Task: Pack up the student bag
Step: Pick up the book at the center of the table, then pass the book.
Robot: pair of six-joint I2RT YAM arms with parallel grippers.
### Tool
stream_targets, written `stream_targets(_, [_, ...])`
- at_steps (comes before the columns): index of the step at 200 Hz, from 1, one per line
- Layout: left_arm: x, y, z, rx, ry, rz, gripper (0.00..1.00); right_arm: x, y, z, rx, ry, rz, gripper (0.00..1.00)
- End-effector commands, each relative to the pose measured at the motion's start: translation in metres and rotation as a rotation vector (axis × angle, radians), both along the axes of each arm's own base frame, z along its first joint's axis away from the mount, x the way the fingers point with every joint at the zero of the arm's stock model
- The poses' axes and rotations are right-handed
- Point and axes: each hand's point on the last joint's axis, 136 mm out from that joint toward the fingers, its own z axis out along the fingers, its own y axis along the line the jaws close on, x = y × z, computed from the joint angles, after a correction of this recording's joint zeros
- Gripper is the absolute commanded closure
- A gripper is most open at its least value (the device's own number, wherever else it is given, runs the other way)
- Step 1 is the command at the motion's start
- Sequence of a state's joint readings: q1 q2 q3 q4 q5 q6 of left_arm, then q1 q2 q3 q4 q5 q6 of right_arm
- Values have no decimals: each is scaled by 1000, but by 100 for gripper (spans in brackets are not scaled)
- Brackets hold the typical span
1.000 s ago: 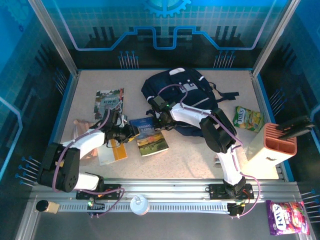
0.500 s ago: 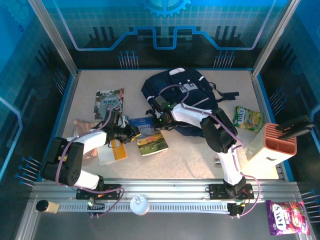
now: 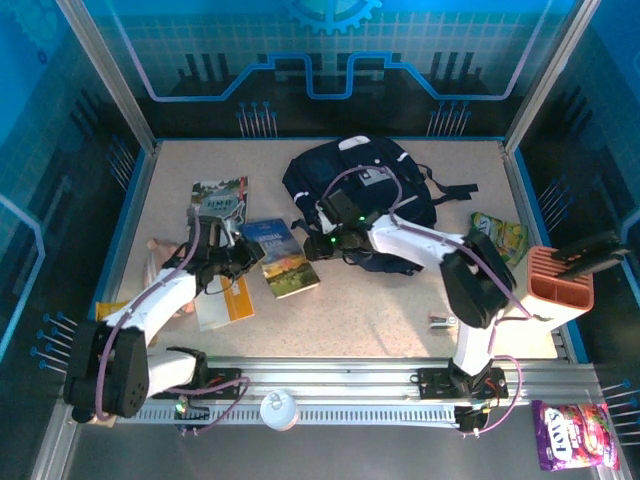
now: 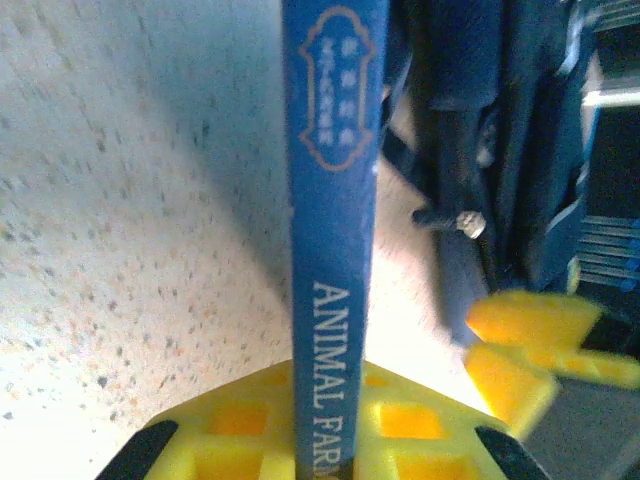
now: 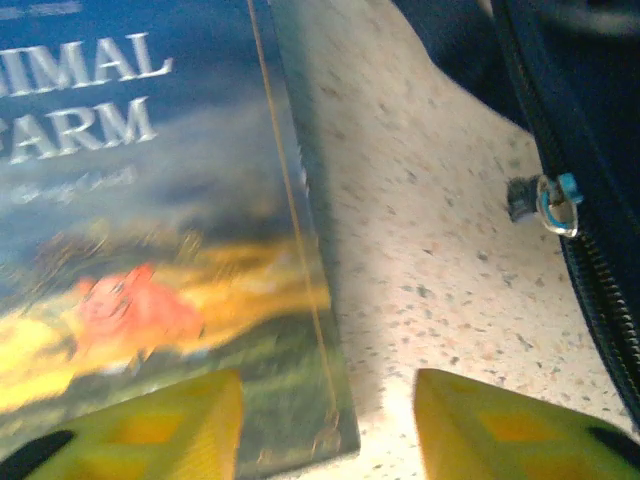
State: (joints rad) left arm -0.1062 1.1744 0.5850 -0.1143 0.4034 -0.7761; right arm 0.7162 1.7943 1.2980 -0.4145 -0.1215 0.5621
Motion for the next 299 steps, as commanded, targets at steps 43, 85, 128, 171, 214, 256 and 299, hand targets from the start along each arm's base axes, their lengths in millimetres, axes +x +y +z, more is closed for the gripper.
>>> stream_targets(43, [44, 25, 104, -174, -241, 245, 100, 27, -1, 78, 569, 61, -185, 28])
stream_targets(85, [82, 25, 144, -368, -331, 329, 100, 41, 0, 101, 754, 107, -283, 11])
stream_targets(128, [107, 13, 159, -457, -364, 333, 100, 61, 6, 113, 922, 217, -422, 5])
stream_targets(171, [121, 4, 170, -519, -387, 317, 100, 73, 29, 119, 955, 250, -419, 8])
stream_targets(214, [123, -1, 169, -531, -374, 297, 100, 88, 38, 140, 1041, 140, -375, 31])
stream_targets(256, [119, -6, 167, -544, -352, 277, 100, 90, 36, 144, 1049, 109, -368, 52])
stream_targets(299, [115, -10, 164, -551, -330, 255, 100, 92, 37, 143, 1042, 108, -369, 72])
